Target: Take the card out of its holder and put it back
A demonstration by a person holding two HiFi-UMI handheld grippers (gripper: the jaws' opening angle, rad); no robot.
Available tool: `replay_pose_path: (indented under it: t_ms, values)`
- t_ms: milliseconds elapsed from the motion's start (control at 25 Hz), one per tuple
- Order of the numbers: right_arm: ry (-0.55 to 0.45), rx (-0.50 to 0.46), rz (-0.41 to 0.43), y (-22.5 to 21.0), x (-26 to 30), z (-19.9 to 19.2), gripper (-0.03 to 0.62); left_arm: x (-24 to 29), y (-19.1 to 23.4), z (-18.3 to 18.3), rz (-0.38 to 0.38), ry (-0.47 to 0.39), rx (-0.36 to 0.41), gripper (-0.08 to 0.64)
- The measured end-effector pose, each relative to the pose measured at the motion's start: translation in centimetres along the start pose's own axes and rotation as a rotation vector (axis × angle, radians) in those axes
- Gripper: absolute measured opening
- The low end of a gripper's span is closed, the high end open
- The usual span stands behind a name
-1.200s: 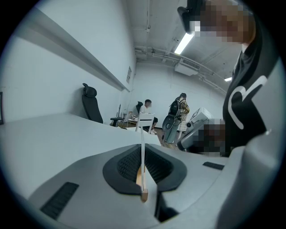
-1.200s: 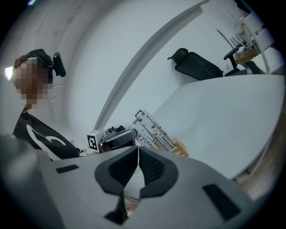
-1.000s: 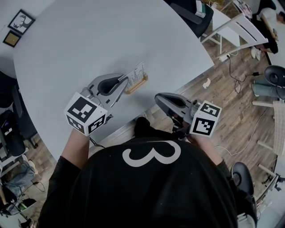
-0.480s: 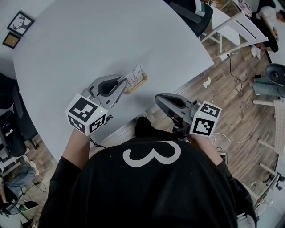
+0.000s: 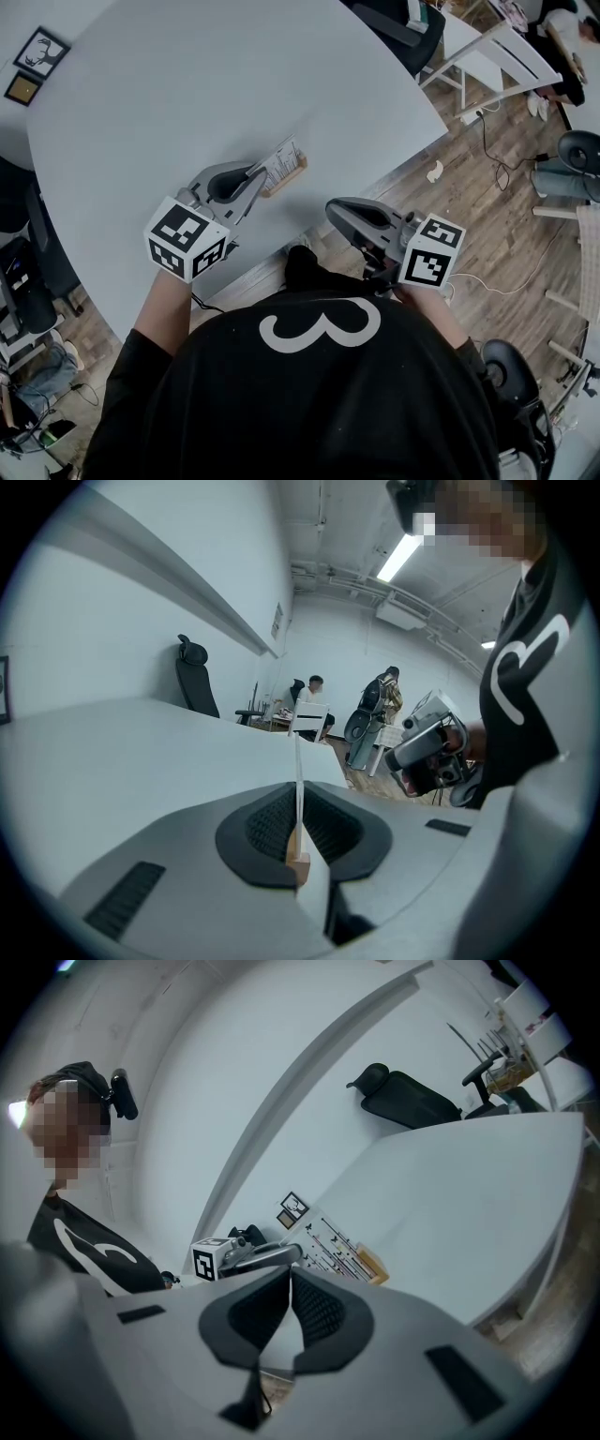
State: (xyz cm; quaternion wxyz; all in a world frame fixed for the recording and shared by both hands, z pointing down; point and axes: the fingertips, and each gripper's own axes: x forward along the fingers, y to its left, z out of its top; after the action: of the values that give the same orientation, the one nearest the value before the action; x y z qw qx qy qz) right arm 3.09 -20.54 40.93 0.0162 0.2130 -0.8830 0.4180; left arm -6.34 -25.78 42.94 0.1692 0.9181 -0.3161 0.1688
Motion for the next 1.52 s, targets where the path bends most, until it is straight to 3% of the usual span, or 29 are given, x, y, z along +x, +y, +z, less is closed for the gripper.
replay_pose_path:
  t_ms: [160,360,480,880,1120,1520]
  values:
    - [-0.007,-0.001,0.002,0.3,-0.4,-0.2,0.012,-0.1,0.1,0.0,0.014,-0.011,-0.023,0.028]
    - [-0.023,-0.011,0.006,1.1,-1.0,-0.3,0.012,-0.6,0.0,0.5,0.025,-0.059,-0.107,0.031]
    - [-0.034,-0.021,0.013,1.8,-1.2,-0.4,0.012,-1.5,-0.1,1.1,0.042,-0.099,-0.149,0.09]
    - [-0.077,-0.08,0.046,6.2,-2.6,-1.4,0.012,-7.2,-3.3,1.4,0.102,-0.146,-0.186,0.107]
    - [-0.098,-0.143,0.075,10.3,-3.5,-2.4,0.012,-11.4,-8.9,2.2,0.018,-0.205,-0.228,0.107]
    - [-0.136,-0.244,0.109,18.0,-6.2,-6.5,0.012,-17.3,-19.7,2.5,-0.117,-0.271,-0.199,0.086]
